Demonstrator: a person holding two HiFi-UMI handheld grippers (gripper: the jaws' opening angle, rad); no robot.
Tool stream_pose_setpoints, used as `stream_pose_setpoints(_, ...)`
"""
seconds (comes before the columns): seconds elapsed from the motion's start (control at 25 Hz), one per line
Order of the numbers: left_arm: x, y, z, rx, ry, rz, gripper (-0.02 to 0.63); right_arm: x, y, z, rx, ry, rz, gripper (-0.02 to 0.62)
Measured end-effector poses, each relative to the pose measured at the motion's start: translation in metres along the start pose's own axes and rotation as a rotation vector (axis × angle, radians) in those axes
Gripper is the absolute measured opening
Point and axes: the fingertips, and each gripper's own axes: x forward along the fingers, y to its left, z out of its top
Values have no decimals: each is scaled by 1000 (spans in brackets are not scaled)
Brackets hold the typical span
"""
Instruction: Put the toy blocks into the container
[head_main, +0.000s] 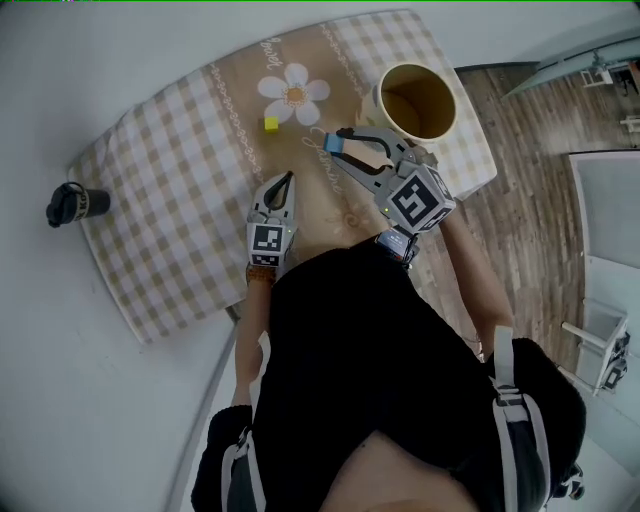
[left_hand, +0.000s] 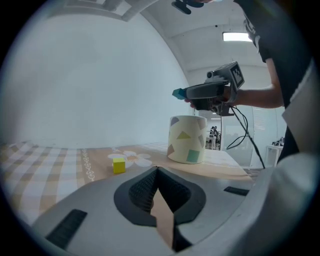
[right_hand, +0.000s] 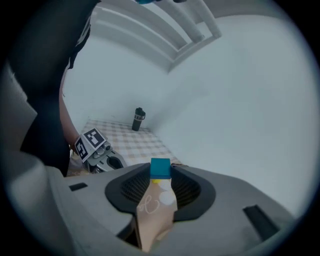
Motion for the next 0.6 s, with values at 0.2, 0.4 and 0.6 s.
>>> stream_pose_setpoints(0.2,1,3,2,1,7,5,-9,-64,-70,-32,-31,116,-153,137)
stream_pose_setpoints(0.4,0,0,-2,2,11,2,-2,-97,-115,-69,-30,217,-202,137)
stream_pose_setpoints(0.6,0,0,-1,-2,7,6,-2,-93,-126,-89,-42,289,-159,137)
